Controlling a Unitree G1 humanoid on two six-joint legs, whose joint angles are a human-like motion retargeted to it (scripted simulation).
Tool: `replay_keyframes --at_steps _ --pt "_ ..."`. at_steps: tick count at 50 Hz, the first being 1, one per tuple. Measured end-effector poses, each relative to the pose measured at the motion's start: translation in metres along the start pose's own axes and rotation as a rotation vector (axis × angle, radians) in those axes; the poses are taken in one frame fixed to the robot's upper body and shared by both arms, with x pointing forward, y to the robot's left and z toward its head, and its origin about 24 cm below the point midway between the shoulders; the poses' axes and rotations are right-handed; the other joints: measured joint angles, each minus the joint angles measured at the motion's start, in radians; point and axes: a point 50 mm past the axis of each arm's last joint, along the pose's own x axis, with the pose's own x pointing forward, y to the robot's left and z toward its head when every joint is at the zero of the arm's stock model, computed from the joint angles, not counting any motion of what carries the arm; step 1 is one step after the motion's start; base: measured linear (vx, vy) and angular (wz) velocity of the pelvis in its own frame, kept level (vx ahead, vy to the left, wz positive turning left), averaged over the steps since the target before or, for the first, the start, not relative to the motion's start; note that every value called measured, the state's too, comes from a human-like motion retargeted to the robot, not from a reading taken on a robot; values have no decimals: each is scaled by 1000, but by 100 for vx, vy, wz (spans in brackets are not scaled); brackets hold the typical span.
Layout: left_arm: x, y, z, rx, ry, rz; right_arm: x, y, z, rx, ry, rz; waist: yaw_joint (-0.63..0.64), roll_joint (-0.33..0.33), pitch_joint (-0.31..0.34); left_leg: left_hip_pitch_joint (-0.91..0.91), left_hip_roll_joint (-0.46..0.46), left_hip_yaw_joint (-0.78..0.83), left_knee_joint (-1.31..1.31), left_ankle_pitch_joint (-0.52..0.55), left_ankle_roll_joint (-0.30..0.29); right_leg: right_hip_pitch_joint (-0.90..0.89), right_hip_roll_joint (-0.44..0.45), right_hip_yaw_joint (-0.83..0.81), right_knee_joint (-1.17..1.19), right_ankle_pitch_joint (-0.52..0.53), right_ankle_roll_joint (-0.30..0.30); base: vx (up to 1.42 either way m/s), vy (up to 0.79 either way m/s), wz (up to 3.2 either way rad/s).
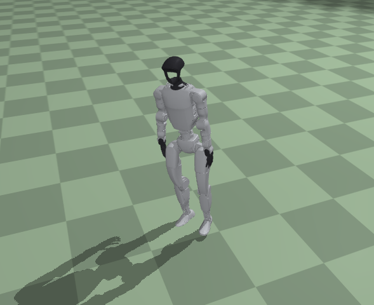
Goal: In place motions
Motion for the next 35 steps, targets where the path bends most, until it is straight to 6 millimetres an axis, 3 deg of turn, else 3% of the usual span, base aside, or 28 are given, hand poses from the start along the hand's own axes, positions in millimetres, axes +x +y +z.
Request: replay_keyframes --at_steps 3,12,20,27,35 --pt "1 -2 -17 -93 57 -24 0 2 -1 -25 4 -10 -28 3 -15 11 -12 -36 29 -3 25 0 -9 -15 3 -1 -4 5 11 39" --pt "1 3 -48 -180 159 -30 3 21 -14 -10 66 64 -3 42 -73 91 24 42 -126 -10 -42 10 37 -13 6 -12 -22 19 11 -8" --pt "0 7 -37 -127 125 -27 3 29 -10 -50 55 122 14 32 -95 114 9 27 -140 -27 -18 34 27 -28 9 -17 -24 20 7 2" --pt "0 4 -21 -117 67 -54 2 22 4 -115 10 97 16 26 -113 124 -4 18 -146 -47 3 45 19 -33 11 -19 -21 16 7 -2" --pt "0 3 -18 -103 59 -78 1 20 14 -91 -28 85 13 22 -131 130 -17 7 -158 -65 21 49 11 -41 11 -17 -16 11 6 1"
